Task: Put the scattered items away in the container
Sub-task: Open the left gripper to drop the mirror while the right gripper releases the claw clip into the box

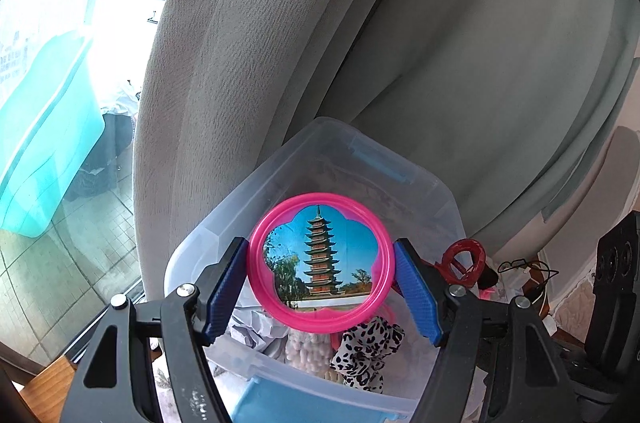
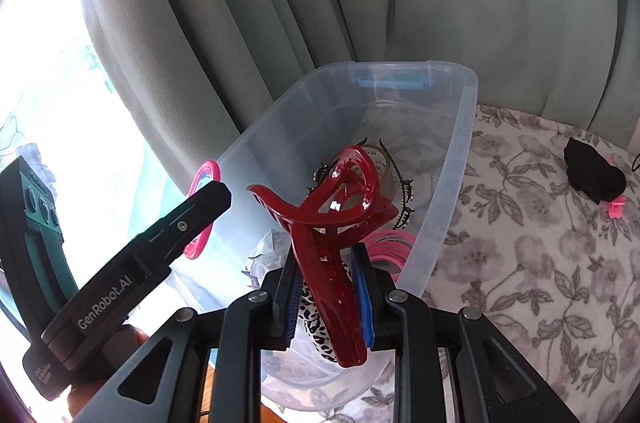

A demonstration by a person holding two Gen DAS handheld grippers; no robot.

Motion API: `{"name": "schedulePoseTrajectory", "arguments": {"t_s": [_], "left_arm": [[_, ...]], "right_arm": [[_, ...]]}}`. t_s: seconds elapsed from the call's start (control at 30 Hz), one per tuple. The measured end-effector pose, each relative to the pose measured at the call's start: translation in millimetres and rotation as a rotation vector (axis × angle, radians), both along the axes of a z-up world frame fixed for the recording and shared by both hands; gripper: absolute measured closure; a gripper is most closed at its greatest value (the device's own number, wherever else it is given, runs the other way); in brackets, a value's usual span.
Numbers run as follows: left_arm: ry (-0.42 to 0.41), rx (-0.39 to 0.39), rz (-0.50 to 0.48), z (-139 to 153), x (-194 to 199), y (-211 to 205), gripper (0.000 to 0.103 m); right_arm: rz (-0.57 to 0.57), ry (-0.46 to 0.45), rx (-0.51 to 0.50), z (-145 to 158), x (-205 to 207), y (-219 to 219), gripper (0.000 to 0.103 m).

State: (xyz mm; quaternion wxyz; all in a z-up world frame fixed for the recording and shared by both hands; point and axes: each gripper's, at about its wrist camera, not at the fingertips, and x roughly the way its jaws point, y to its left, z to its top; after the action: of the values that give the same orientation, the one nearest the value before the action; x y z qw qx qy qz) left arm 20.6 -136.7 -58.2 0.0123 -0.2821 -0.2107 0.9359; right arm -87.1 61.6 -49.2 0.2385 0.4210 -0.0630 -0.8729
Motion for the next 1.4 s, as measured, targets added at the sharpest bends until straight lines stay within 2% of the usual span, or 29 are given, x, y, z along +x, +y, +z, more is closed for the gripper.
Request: {"name": "schedulePoseTrajectory", "arguments": {"t_s": [0.3,0.77,0.83,0.97,1.07,1.4], "left_arm": [[-0.002,-0.031,-0.009,-2.3,23.1,-3.9,0.029],[0.004,0.0,-0.011,-7.8,74.7,-18.3,0.029],[0.003,-0.002,-0.013,-8.8,82.6,-19.7,0.029],[-0.002,-0.008,-0.016,-13.3,97.3,-20.9,0.029],[-0.002,-0.001,-0.019,-14.3,111.2,-24.8,0.029],[-0.008,0.004,-0.024,-24.3,156.1,-31.6,0.029]], "right_arm": [[-0.012,0.007,-0.001,-2.1,-2.6,0.0,0.077],[-0.009,0.007,0.007,-2.1,-3.8,-4.6,0.076],[-0.005,0.009,0.007,-1.7,-3.6,-5.7,0.075],[0.003,0.011,0.008,-0.9,-3.1,-7.9,0.062],[0.009,0.014,0.009,-0.5,-2.8,-9.7,0.058],[0.005,0.015,0.014,0.8,-0.9,-11.0,0.057]]}}
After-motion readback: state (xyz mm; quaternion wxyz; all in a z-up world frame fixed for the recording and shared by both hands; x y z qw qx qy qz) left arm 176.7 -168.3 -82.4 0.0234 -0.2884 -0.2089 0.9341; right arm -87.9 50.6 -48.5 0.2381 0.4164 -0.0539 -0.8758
